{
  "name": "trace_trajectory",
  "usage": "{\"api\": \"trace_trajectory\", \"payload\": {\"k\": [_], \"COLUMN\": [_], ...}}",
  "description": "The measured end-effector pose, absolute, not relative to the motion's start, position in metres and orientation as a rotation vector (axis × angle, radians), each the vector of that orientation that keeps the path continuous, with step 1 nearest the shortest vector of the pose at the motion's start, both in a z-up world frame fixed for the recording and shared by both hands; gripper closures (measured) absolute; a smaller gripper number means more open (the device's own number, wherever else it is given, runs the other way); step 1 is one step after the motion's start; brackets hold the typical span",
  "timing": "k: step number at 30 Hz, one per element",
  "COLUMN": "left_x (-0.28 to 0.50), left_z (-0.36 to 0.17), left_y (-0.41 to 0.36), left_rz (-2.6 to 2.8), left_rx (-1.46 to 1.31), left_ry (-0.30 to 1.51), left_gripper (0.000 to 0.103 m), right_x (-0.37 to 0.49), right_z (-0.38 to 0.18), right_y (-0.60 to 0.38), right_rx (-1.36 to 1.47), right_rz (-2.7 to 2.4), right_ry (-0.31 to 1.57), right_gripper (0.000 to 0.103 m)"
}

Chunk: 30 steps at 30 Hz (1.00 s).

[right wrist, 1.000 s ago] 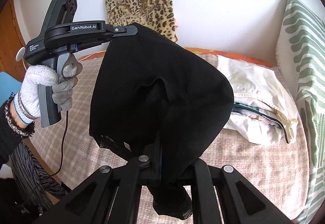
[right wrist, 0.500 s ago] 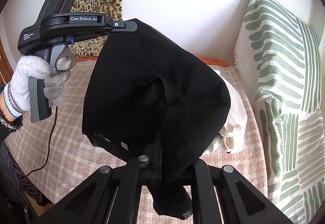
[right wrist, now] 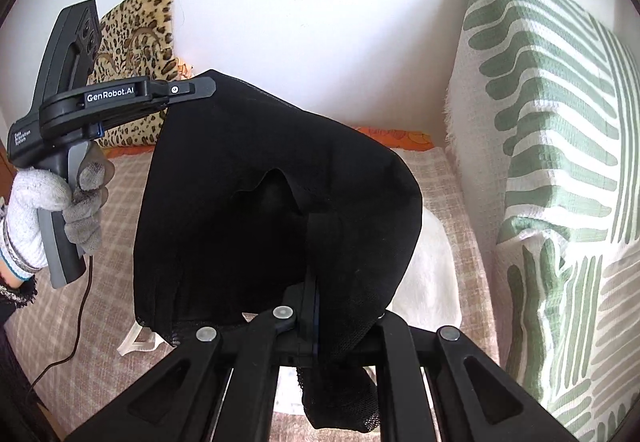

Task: Fold small clothes
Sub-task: 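Lift the bundle with the right gripper and carry it toward the green-striped pillow, then lower the bundle onto the white clothes pile and open the right gripper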

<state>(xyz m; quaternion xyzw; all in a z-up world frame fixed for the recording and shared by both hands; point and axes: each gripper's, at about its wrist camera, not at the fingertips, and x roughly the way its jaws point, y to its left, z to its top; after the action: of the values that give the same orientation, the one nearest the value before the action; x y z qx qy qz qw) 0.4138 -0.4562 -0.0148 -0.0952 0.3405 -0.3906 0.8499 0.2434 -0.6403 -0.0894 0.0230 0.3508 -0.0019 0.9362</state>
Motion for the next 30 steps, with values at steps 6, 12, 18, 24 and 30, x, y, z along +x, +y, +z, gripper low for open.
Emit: {"api": "trace_trajectory", "payload": {"k": [6, 12, 18, 24, 30], "left_x": [0.438, 0.429, 0.388, 0.327, 0.302], "left_z": [-0.042, -0.031, -0.022, -0.033, -0.059], "left_y": [-0.456, -0.444, -0.438, -0.467, -0.493], "left_rz": [-0.781, -0.744, -0.862, -1.072, -1.162], "left_rx": [-0.154, -0.092, -0.038, 0.102, 0.210], "left_ry": [0.811, 0.764, 0.756, 0.794, 0.875], "left_gripper": [0.097, 0.093, 0.093, 0.093, 0.093], "right_x": [0.254, 0.231, 0.215, 0.212, 0.202], "right_z": [-0.120, -0.131, -0.146, -0.142, -0.130], "right_y": [-0.671, -0.697, -0.702, -0.701, -0.717], "right_rx": [0.300, 0.502, 0.575, 0.629, 0.553], "right_rz": [0.105, 0.192, 0.248, 0.259, 0.134], "right_ry": [0.787, 0.732, 0.730, 0.712, 0.741], "right_gripper": [0.085, 0.056, 0.057, 0.094, 0.090]}}
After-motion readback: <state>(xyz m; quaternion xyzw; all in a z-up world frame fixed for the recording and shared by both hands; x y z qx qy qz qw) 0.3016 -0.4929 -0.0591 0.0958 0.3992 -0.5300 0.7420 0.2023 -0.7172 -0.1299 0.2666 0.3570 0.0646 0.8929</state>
